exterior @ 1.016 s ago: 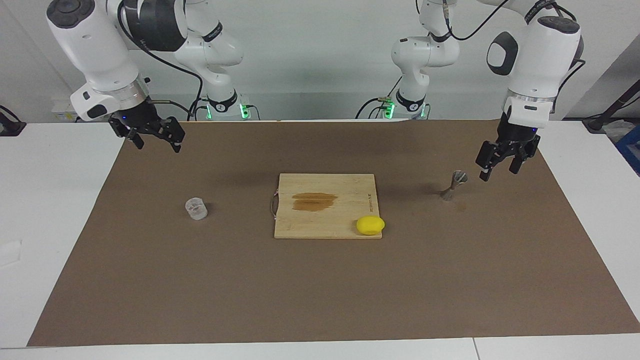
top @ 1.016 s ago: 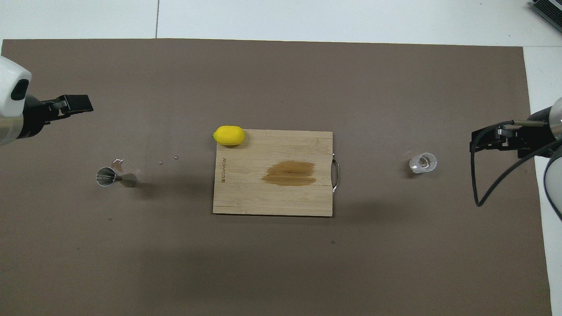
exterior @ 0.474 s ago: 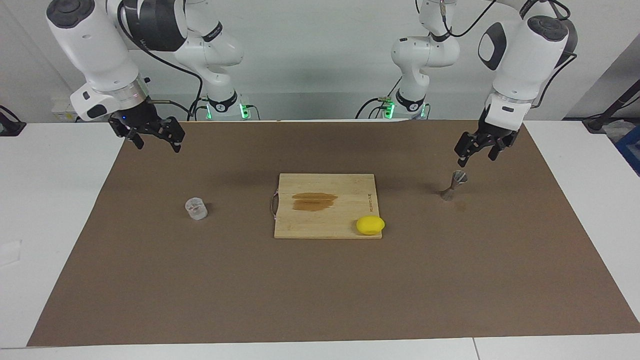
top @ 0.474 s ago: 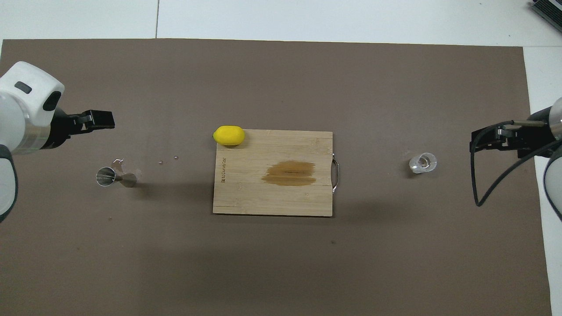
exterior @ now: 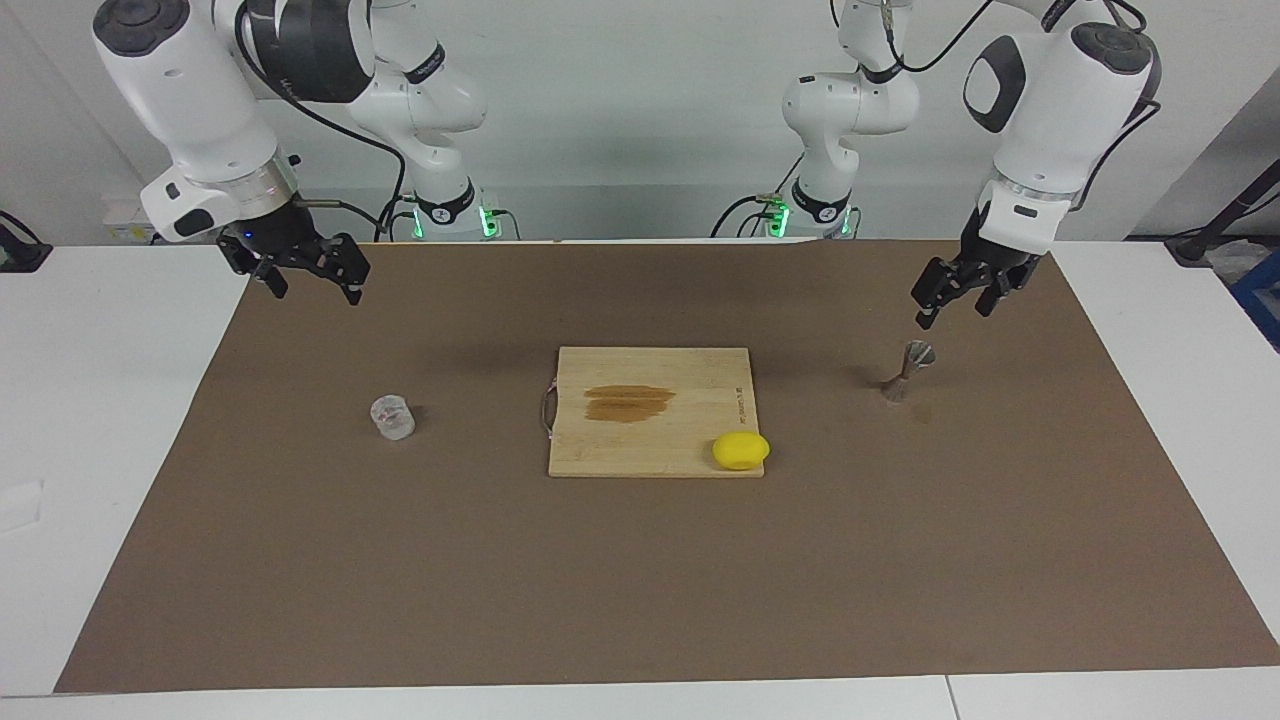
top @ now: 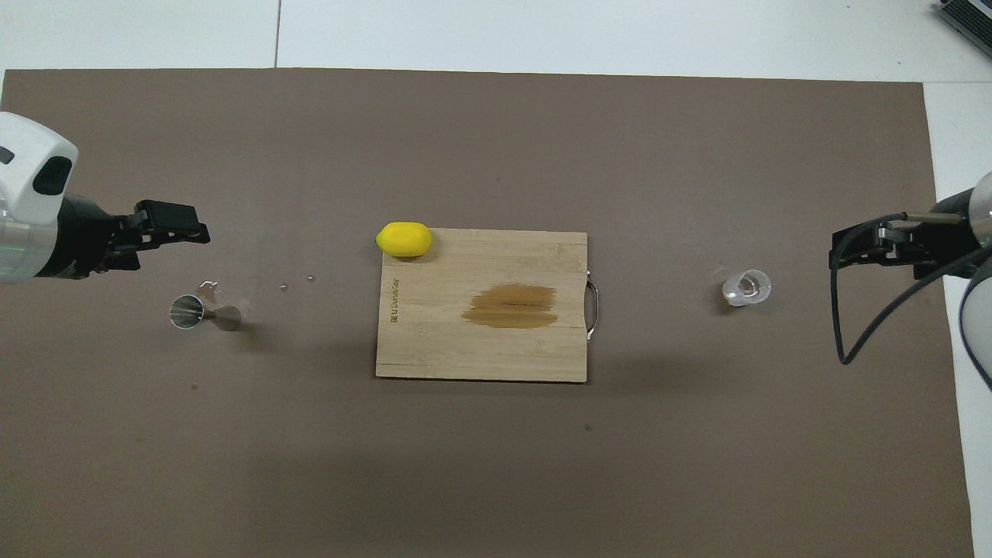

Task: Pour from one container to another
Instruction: 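Move the left gripper toward the small metal cup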

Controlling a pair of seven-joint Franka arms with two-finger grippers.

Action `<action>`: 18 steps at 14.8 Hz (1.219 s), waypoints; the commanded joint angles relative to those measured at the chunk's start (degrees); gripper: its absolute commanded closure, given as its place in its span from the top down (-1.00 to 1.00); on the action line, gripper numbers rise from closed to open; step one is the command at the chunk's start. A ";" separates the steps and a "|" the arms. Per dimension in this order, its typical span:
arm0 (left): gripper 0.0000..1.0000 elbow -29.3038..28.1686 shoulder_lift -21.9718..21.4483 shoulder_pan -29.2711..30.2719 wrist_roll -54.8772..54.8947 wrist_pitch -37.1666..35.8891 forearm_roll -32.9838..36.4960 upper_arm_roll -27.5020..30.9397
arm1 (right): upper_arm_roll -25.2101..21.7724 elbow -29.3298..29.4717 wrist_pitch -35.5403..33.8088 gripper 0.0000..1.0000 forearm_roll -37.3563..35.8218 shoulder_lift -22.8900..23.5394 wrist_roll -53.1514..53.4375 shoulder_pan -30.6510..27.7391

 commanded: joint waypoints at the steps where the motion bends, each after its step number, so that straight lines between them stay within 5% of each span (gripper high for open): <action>1: 1.00 -0.02 -0.51 3.00 2.03 -1.57 -2.69 0.19 | 0.18 -0.91 -0.66 1.00 1.26 -1.07 -0.96 -0.60; 9: 1.00 -3.08 -0.51 17.94 28.01 -4.82 -21.48 0.28 | 0.18 -0.91 -0.66 1.00 1.26 -1.15 -0.88 -0.60; 18: 1.00 -10.64 2.04 23.05 64.39 -4.56 -41.27 0.28 | 0.18 -0.91 -0.66 1.00 1.26 -1.07 -0.96 -0.60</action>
